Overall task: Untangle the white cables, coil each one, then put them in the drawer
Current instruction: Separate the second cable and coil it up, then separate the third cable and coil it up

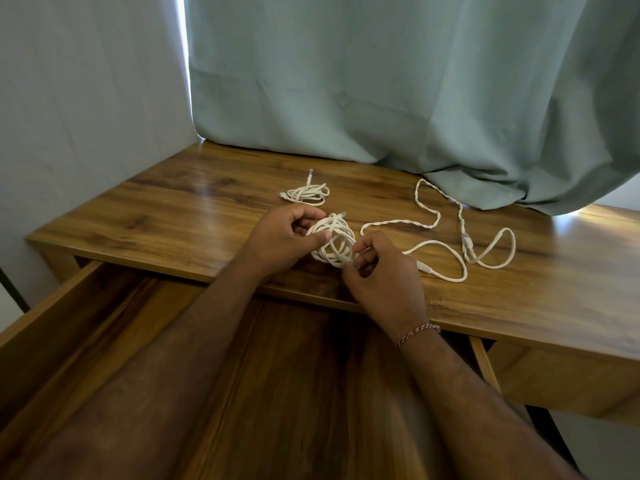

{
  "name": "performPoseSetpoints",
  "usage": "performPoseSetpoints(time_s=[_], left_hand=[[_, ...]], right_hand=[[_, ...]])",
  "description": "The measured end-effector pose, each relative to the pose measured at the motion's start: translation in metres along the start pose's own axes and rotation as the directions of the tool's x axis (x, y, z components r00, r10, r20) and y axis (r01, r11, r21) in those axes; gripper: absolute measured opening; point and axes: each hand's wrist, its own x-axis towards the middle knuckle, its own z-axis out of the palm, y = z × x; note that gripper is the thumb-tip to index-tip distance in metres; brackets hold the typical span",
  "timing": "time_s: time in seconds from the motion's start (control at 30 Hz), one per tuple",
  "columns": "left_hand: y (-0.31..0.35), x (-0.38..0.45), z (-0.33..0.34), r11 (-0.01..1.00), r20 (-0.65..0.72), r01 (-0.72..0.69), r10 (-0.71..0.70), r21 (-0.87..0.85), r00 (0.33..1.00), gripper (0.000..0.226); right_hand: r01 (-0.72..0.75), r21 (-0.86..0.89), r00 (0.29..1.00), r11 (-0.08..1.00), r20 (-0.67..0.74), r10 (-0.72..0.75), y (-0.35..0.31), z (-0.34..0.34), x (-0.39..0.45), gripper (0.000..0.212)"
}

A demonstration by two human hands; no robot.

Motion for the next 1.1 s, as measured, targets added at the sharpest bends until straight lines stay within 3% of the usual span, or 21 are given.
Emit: performPoseSetpoints(time_s=[0.27,0.43,0.57,0.7,0.9,1.1], left_hand=[[-0.007,0.003,0.001,0.999,0.003,0.007,-0.007,0.035,1.000,0.026],[-0.011,0.006,-0.005,0.997,-0.294,0.073,-0.077,-0.025,0.953,0.033],[-0.017,0.012,-0.033,0.961,-0.449,0.146,-0.025,0.235,0.893,0.032],[-0.022,0.025,-0.068,0.827,-0.397,0.181,0.055,0.533,0.916,0.018],[-0.040,0.032,-0.078,0.649,-0.314,0.257,-0.030,0.716,0.949,0.028],[-0.043,0.026,-0.076,0.707,-0.316,0.201,0.032,0.677,0.948,0.027]], right_hand=[[-0.013,0.081,1.000,0.997,-0.005,0.014,-0.002,-0.001,0.000,0.027],[0.008,0.101,0.999,0.995,-0.045,-0.004,0.005,0.000,0.001,0.030],[0.030,0.079,0.999,0.996,-0.030,-0.028,0.007,0.002,0.002,0.032],[0.048,0.041,0.999,0.998,-0.011,-0.048,0.007,0.006,0.003,0.032],[0.047,0.025,0.999,0.999,-0.002,-0.047,0.008,0.005,0.006,0.032],[0.064,0.018,0.998,0.998,0.019,-0.064,0.007,0.005,0.006,0.028]])
